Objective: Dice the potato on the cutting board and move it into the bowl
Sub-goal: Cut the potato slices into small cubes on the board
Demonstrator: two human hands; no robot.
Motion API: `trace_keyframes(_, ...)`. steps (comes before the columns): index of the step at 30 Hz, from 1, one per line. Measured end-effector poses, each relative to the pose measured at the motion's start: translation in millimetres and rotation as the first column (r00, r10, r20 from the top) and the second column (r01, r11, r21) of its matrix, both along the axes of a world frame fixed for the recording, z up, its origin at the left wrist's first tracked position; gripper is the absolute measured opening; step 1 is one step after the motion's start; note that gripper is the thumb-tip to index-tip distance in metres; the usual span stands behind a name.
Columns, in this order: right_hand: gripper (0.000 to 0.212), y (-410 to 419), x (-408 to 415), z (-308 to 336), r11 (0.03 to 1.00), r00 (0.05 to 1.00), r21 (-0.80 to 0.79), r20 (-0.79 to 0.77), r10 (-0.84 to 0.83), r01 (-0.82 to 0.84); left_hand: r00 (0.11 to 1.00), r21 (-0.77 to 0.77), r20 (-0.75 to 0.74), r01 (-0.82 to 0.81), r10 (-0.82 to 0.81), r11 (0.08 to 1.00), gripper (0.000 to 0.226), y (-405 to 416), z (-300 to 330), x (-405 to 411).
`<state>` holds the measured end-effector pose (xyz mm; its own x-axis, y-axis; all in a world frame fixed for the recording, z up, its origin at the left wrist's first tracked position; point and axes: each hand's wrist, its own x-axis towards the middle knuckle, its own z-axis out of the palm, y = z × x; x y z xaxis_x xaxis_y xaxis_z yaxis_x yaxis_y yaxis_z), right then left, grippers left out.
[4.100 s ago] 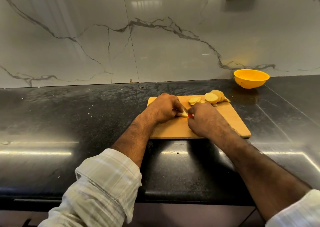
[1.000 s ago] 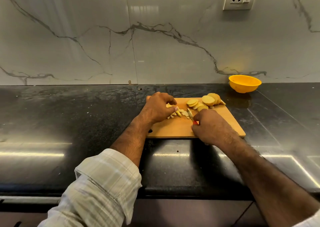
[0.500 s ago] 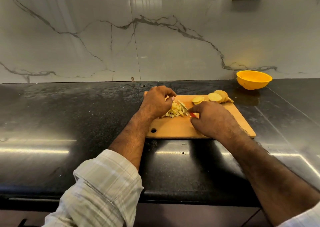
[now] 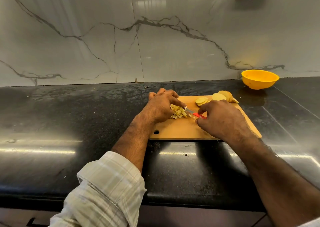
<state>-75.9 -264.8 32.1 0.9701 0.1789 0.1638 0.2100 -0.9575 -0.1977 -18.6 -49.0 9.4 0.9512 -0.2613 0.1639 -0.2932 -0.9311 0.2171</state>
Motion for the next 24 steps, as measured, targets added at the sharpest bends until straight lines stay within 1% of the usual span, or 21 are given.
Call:
trace_keyframes(3,0.034,-9.8,-0.8,-2.0,0.998,1.000,0.054,-0.013,-0.012,0.012,0.998,-0.003,-0.018,-0.068,0.067,0.998,0.043,5.1,-0.2,2.7)
trace_keyframes(6,0.033,-19.0,-4.9,-0.3,0.996,0.999,0.083,-0.011,-0.043,0.044,0.992,-0.059,-0.033,-0.121,0.120,0.991,0.050,6.5,-1.1,5.2)
trace_keyframes(9,0.031,-25.2,-9.7,1.3,0.990,0.996,0.109,-0.008,-0.084,0.084,0.994,-0.184,-0.026,-0.108,0.105,0.977,0.052,6.0,-1.9,5.3)
trace_keyframes(11,0.030,-24.9,-12.1,-0.8,0.989,0.993,0.089,-0.026,-0.116,0.118,0.996,-0.239,-0.010,-0.090,0.090,0.967,0.051,4.2,-2.2,2.8)
trace_keyframes(15,0.031,-6.8,-12.9,-9.4,0.995,0.987,0.034,-0.136,-0.090,0.096,0.995,-0.315,0.033,-0.075,0.090,0.946,0.046,4.0,-5.6,2.9)
trace_keyframes(17,0.028,5.3,-10.4,-12.2,0.994,0.986,0.072,-0.153,-0.068,0.080,0.994,-0.335,0.046,-0.075,0.096,0.939,0.044,4.9,-6.9,4.6)
trace_keyframes(20,0.031,14.8,-2.4,-10.0,0.987,0.990,0.122,-0.105,-0.093,0.106,0.993,-0.342,0.058,-0.077,0.103,0.937,0.043,6.0,-6.7,6.1)
trace_keyframes(22,0.035,18.3,2.5,-7.8,0.986,0.988,0.106,-0.098,-0.117,0.127,0.992,-0.339,0.072,-0.071,0.101,0.938,0.042,8.3,-6.9,7.7)
trace_keyframes(24,0.034,21.2,3.1,-7.5,0.988,0.986,0.087,-0.123,-0.114,0.126,0.993,-0.334,0.074,-0.065,0.095,0.940,0.039,9.4,-8.3,10.2)
